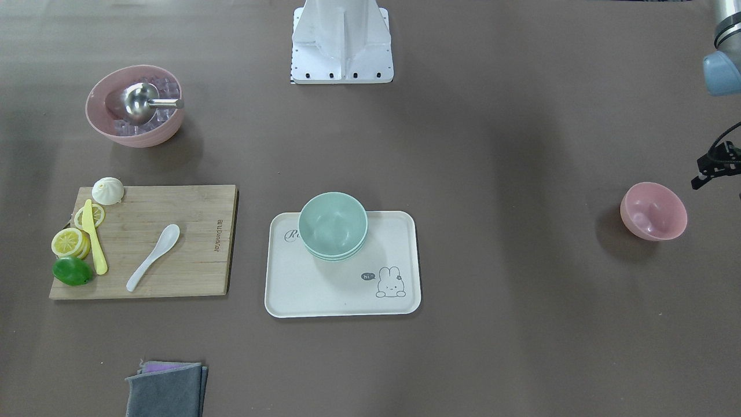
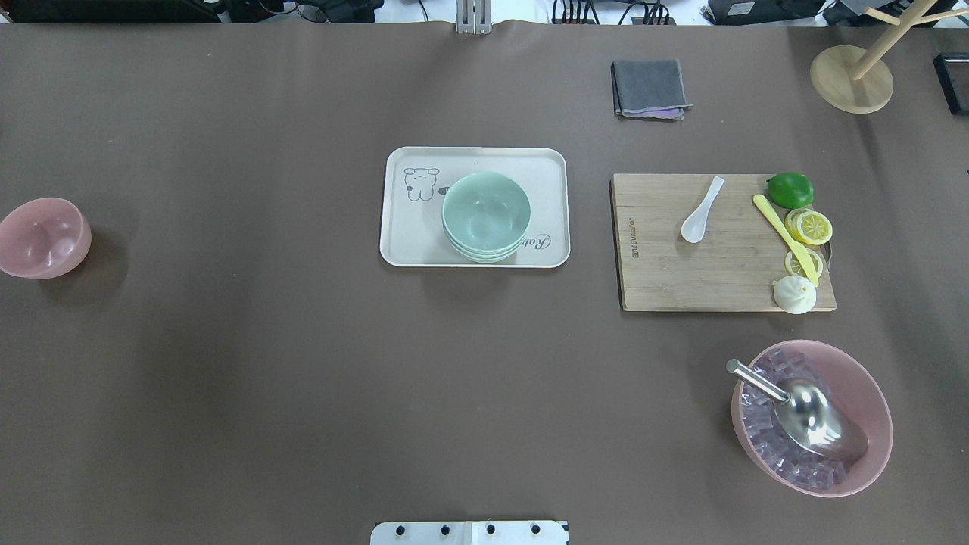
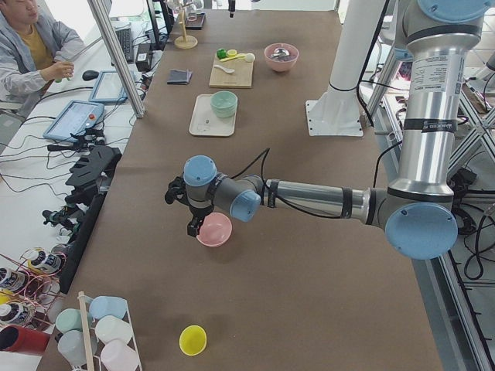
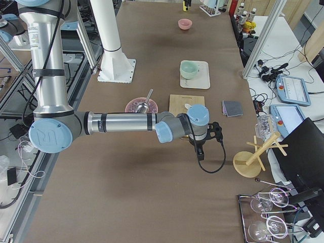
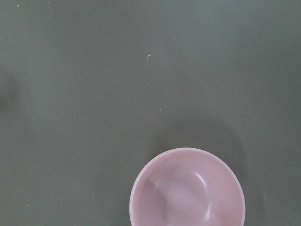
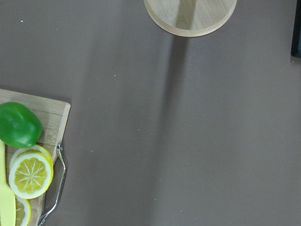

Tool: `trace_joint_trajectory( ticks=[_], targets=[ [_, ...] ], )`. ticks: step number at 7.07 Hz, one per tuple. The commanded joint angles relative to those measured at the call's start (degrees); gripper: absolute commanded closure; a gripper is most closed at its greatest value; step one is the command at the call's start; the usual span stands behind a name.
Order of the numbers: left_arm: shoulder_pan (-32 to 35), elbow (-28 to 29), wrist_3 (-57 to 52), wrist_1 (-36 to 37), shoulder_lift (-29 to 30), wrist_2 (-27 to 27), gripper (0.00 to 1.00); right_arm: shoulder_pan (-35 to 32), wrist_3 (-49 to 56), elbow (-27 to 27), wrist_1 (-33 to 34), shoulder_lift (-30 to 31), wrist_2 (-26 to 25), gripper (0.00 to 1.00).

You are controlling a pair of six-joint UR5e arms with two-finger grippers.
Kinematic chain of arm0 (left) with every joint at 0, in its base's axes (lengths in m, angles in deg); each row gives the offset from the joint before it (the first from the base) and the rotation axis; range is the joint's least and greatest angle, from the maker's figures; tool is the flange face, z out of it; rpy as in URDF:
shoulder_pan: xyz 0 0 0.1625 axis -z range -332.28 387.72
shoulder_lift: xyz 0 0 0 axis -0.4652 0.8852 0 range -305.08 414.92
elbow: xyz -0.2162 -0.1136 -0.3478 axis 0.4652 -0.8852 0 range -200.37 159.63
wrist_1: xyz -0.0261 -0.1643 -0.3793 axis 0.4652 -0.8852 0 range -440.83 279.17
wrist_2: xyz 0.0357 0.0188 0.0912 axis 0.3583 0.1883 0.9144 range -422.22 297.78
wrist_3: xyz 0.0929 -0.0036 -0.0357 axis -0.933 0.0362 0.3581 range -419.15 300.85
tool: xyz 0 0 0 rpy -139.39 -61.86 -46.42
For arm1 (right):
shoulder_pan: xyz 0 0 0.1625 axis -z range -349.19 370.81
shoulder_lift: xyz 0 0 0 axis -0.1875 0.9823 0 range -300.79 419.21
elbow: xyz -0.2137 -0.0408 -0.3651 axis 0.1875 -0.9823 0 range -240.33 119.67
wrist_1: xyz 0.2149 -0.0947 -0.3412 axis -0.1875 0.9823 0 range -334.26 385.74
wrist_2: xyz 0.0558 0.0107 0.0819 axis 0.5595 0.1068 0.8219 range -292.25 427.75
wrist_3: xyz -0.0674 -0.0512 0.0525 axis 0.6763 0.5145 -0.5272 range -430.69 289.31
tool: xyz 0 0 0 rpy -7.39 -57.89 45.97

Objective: Stack pink bowl on green and place spoon

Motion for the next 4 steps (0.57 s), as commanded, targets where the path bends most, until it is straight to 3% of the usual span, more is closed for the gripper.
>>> trace_joint_trajectory(
  ticks=[1,4],
  targets=[
    [0.03,-0.44,-0.38,-0.19,-0.38,-0.05,0.02,0.0,-0.07,0.0,-0.06,0.0,-0.01,0.0],
    [-0.06,0.0,-0.2,-3.26,-0.56,-0.05,0.02,0.0,-0.07,0.0,0.02,0.0,-0.01,0.0]
  ],
)
